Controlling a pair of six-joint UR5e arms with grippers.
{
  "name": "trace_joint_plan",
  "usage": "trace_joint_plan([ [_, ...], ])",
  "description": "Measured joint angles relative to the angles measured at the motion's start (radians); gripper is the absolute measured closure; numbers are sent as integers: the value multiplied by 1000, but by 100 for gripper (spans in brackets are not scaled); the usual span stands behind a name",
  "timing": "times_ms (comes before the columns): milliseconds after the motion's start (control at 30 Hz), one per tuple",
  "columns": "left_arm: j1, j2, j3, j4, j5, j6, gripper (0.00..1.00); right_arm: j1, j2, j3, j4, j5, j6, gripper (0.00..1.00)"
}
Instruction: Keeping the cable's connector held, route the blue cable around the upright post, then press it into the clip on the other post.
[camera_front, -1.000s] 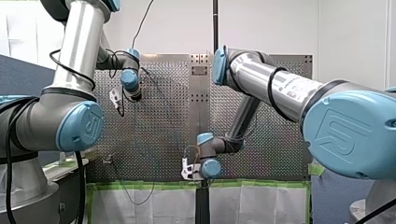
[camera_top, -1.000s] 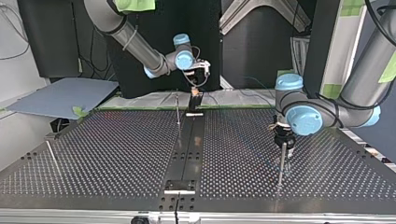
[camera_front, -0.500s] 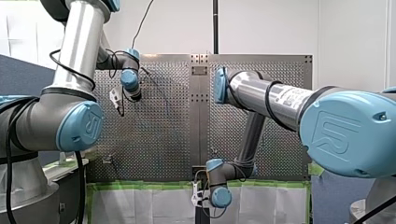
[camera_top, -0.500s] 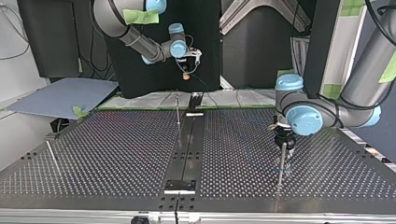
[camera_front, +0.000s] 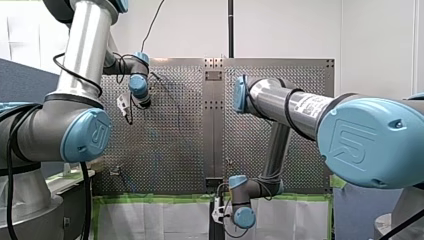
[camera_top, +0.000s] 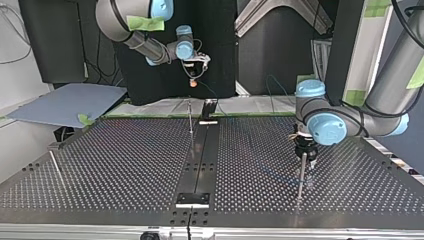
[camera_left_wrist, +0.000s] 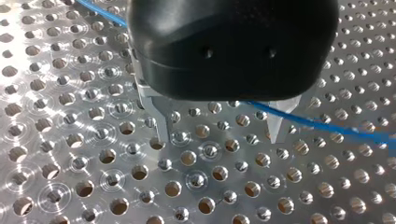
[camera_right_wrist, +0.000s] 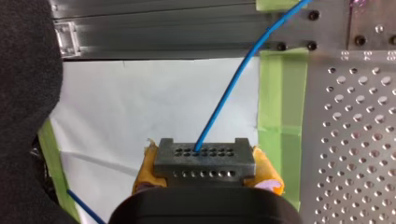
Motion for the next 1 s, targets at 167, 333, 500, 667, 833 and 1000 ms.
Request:
trace_joint_plan([
  [167,0,0,0,2,1,0,1,-17,7,20,-25,-1,-3,100],
  [333,1,0,0,2,2,0,1,-38,9,55,-61,-1,-5,100],
  [500,1,0,0,4,4,-2,1,-56,8,98,-87,4,-34,100],
  [667,1,0,0,5,4,-4,1,-61,-17,145,-113,9,-68,100],
  [833,2,0,0,13,4,-11,1,-64,-65,196,-161,11,-76,100],
  [1000,3,0,0,19,5,-17,1,-69,-114,246,-210,17,-80,100],
])
